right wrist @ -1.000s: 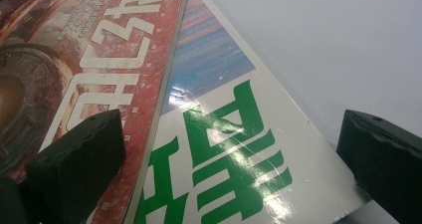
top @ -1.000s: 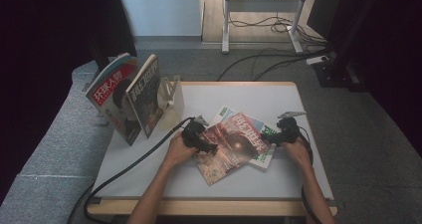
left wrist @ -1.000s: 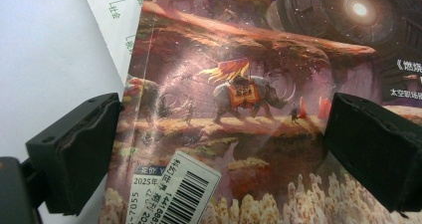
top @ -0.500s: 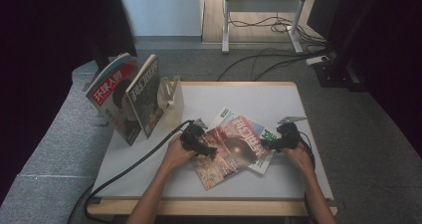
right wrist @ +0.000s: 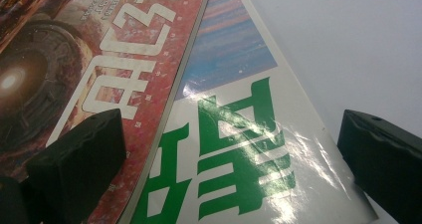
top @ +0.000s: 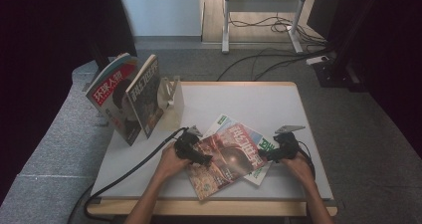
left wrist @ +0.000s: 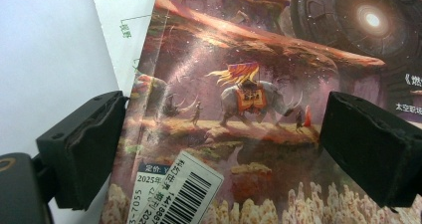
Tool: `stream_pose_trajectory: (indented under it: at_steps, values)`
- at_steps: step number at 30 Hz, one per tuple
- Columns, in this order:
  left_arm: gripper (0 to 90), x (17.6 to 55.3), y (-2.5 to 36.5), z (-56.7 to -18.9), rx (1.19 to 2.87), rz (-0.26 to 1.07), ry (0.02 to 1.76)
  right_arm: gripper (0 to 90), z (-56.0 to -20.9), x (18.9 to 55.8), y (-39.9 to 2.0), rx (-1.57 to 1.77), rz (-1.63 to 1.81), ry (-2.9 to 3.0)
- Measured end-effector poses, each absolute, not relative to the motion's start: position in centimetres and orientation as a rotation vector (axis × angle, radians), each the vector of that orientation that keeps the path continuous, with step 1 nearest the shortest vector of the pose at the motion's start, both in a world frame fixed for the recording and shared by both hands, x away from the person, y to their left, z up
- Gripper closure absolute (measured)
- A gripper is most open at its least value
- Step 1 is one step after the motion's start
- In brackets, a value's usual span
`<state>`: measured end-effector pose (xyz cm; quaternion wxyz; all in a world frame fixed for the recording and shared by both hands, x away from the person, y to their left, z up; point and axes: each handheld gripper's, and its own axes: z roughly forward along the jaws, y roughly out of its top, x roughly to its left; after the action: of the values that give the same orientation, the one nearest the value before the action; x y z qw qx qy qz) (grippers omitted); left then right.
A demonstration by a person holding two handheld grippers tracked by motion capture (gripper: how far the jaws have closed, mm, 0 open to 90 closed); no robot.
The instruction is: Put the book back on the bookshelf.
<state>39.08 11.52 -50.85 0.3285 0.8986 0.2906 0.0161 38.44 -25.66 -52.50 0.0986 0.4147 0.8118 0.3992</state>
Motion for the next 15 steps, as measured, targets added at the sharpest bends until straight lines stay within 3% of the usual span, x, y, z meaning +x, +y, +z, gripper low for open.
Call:
stream_pose_trajectory:
  at_steps: [10, 15]
  values:
    - [5.7, 37.6, 12.3, -50.7, 2.371, 0.034, 0.729, 0.6, -52.1, 36.5, -24.7, 1.182, 1.143, 2.402]
    - [7.9, 37.1, 13.6, -50.0, 2.408, 0.099, 0.697, 6.9, -51.4, 35.7, -24.5, 1.125, 1.118, 2.387]
